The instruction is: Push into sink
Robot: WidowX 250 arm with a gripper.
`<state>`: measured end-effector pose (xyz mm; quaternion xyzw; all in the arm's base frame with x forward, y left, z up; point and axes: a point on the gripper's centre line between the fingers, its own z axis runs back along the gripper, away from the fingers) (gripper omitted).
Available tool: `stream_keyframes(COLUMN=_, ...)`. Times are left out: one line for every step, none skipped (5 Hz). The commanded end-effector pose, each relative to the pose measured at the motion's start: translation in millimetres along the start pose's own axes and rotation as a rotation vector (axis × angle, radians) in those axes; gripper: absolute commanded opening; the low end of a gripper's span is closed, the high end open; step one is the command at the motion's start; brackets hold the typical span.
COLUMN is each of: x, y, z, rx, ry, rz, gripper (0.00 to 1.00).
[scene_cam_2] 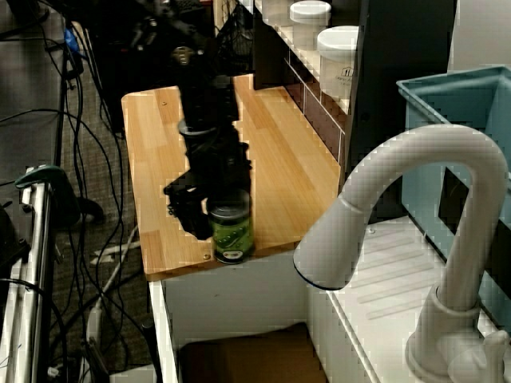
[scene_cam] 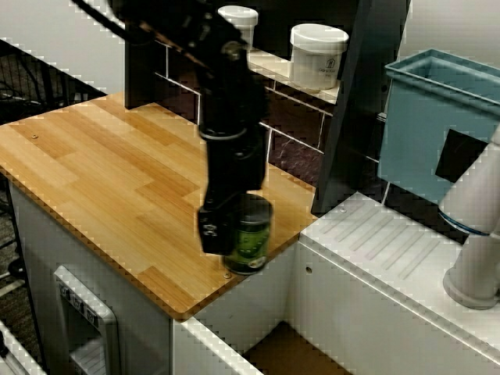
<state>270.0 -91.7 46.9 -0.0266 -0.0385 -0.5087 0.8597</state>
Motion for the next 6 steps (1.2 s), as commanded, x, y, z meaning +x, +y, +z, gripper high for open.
stream_keyframes(x=35.3, y=-1.5, z=10.8, rx=-0.002, ry=-0.005, rz=-0.037, gripper=1.0)
stream_keyframes(x=43.7, y=-4.5, z=17.6, rx=-0.046, ry=-0.039, rz=-0.028, gripper=1.0)
stream_keyframes(x=45.9, y=-11.0, z=23.0, rx=-0.006, ry=-0.028, rz=-0.024, gripper=1.0)
stream_keyframes(x=47.0, y=-15.4, z=21.1, rx=-0.023, ry=-0.021, rz=-0.014, gripper=1.0)
stream_keyframes(x=36.4, y=-19.6, z=28.6, rx=0.055, ry=-0.009, rz=-0.008, gripper=1.0)
stream_keyframes(x=16.7, y=-12.0, z=31.2, rx=0.08, ry=0.006, rz=0.012, gripper=1.0)
